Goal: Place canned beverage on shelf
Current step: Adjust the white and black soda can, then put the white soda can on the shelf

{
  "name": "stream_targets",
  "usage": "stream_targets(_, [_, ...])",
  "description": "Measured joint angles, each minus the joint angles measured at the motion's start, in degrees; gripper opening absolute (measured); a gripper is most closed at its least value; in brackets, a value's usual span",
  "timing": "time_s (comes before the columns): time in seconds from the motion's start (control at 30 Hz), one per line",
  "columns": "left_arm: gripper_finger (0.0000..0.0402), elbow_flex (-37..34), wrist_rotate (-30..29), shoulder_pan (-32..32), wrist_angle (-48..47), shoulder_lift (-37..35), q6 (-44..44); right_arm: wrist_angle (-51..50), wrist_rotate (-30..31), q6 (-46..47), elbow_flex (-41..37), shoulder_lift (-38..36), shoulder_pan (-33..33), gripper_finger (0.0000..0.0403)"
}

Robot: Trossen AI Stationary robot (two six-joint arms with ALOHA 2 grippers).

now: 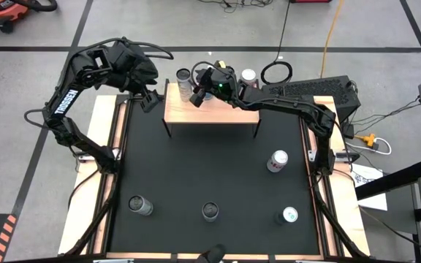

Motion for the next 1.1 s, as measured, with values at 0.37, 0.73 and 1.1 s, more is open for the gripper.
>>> stream_targets(0.37, [0.0316, 0.00, 0.00, -0.01, 0.00, 0.01, 0.00, -0.15, -0.35, 0.31, 0.07, -0.10, -0.80, 0.0199])
stream_targets(0.73, [0.0316, 0.00, 0.00, -0.01, -0.69, 0.01, -0.13, -10.00, -0.31, -9.21, 0.09, -8.13, 3.78, 0.0199])
stream_targets(1.1, [0.0316, -7.99, -2.38, -4.09, 1.44, -2.66, -3.15, -36.13, -0.36, -2.13, 0.09, -25.56, 6.37, 0.0199])
